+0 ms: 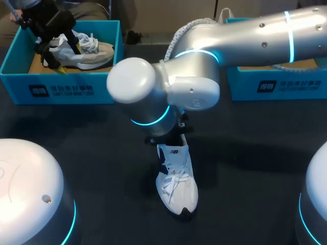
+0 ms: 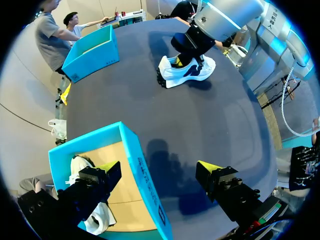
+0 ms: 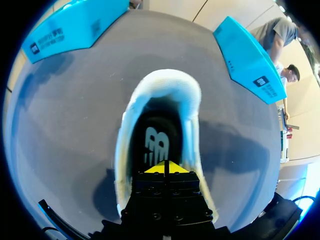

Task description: Take the shoe out of the shoebox, open the shoe tongue, remove and reinsert the insole, then place the shoe into the shoebox

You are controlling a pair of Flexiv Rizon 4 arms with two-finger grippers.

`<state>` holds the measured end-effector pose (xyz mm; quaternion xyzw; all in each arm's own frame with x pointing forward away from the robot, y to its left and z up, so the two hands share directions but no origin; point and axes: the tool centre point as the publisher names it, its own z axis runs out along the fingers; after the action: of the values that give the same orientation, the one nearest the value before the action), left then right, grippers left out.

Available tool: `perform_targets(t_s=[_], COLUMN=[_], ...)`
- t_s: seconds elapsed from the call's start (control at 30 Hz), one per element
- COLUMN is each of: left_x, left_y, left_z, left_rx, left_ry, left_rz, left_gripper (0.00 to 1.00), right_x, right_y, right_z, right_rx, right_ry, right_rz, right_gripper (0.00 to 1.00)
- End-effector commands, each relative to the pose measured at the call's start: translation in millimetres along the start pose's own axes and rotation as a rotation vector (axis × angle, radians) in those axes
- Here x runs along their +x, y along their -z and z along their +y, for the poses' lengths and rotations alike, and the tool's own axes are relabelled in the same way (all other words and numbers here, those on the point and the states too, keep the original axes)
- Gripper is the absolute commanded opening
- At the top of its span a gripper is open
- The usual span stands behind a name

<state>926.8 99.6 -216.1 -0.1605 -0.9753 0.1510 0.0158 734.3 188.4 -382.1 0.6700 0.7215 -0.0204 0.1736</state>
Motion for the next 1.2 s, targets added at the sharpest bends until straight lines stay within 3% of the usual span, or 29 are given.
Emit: perform_targets(t_s=[0.03,0.23,0.4,0.6,0.77,0.93,1.2], left_x=[0.7,0.7,0.7,0.7,0.7,0.7,0.7], left_y=[0.6,0.6,0.6,0.6,0.6,0.6,0.6], left_z=[-0.3,-0.3,-0.3,-0.3,-0.3,-0.3,-0.3], left_rx=[-0.003,-0.003,-0.003,-0.003,-0.003,-0.003,-0.003], left_ry=[0.0,0.0,0.0,0.0,0.0,0.0,0.0], left_rz=[0.0,0.0,0.0,0.0,0.0,0.0,0.0], left_gripper=[1.0,1.0,1.0,1.0,1.0,1.0,1.0], right_x=[-6.4,1.4,8.9,-1.3,-11.5,-10.5,-1.4], right_y=[-17.0,-36.3,-31.9,-3.1,7.2,4.7,-8.5], right_z=[-3.9,-2.7,-1.1,2.6,2.5,3.5,-1.3], right_rx=[-0.008,0.028,0.015,-0.042,-0.062,-0.053,0.032], right_ry=[-0.145,-0.125,-0.113,-0.112,-0.13,-0.102,-0.06], right_rz=[0.033,0.093,0.128,0.091,0.091,0.057,-0.028], right_gripper=[0.0,0.0,0.0,0.0,0.0,0.0,0.0])
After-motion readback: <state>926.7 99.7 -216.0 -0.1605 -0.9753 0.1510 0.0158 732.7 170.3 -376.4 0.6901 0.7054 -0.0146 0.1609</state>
